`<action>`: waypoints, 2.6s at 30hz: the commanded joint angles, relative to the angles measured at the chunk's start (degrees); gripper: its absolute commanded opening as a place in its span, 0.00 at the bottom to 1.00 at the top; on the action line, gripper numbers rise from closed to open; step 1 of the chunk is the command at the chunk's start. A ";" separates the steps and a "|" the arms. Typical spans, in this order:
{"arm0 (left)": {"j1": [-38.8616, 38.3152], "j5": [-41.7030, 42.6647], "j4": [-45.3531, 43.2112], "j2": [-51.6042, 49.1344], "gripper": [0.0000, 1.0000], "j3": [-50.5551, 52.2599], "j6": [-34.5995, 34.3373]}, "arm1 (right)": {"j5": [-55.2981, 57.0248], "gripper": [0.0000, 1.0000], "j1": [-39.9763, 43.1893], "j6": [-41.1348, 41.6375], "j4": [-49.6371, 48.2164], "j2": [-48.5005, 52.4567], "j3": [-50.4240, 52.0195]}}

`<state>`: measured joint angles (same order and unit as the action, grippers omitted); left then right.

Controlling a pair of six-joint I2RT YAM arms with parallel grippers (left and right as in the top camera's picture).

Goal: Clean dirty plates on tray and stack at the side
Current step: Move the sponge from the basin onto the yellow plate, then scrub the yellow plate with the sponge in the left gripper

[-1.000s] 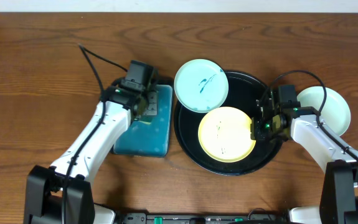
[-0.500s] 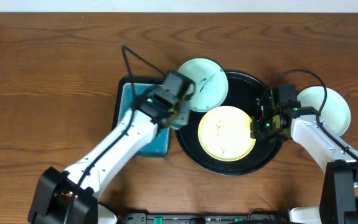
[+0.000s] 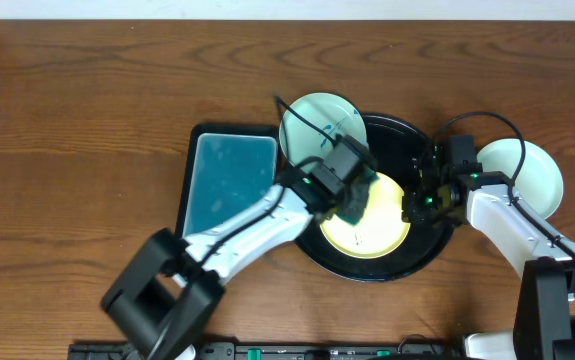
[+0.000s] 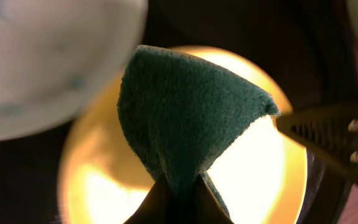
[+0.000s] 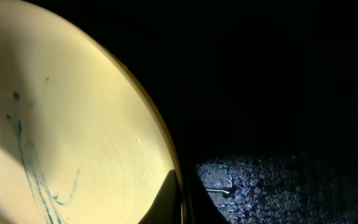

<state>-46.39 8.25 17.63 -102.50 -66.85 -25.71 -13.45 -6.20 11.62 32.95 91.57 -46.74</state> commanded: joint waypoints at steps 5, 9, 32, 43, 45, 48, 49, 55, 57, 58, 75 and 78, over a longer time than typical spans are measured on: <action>-4.35 1.88 -1.92 -4.15 0.08 -1.36 -0.98 | 0.13 0.01 -0.68 1.22 -0.17 -0.48 0.42; -6.23 2.29 -1.64 -6.69 0.08 -1.36 -1.90 | 0.13 0.01 -0.68 1.22 -0.17 -0.48 0.42; 4.92 -6.36 7.93 -9.44 0.07 -1.38 -10.10 | 0.15 0.01 -0.66 1.20 0.57 -0.48 0.81; 4.17 0.57 9.07 -1.88 0.07 -1.38 -1.97 | 0.15 0.01 -0.66 1.20 0.44 -0.48 0.81; 3.56 0.59 7.96 -1.75 0.08 -1.38 -1.99 | 0.15 0.01 -0.66 1.20 0.44 -0.48 0.81; 2.19 0.55 6.54 -2.10 0.07 -1.36 -3.17 | 0.15 0.01 -0.66 1.20 0.50 -0.48 0.81; 1.75 0.55 6.23 -2.14 0.07 -1.36 -3.58 | 0.15 0.01 -0.66 1.20 0.52 -0.48 0.81; -1.53 0.52 3.87 -3.28 0.08 -1.36 -5.66 | 0.15 0.01 -0.66 1.20 0.48 -0.48 0.81; -2.60 0.55 3.63 -4.33 0.08 -1.36 -5.68 | 0.15 0.01 -0.66 1.22 0.48 -0.48 0.81; -3.06 0.55 3.65 -4.90 0.08 -1.36 -5.70 | 0.15 0.01 -0.66 1.20 0.48 -0.48 0.81; -3.76 -28.15 6.54 -9.81 0.08 -1.36 -5.35 | 0.15 0.01 -0.66 1.20 0.63 -0.48 0.81; -3.65 -28.48 6.49 -9.79 0.08 -1.40 -2.40 | 0.15 0.01 -0.66 1.20 0.66 -0.48 0.81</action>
<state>-51.94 -8.84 22.79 -110.10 -68.84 -31.18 -14.35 -6.68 12.08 33.50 91.57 -46.19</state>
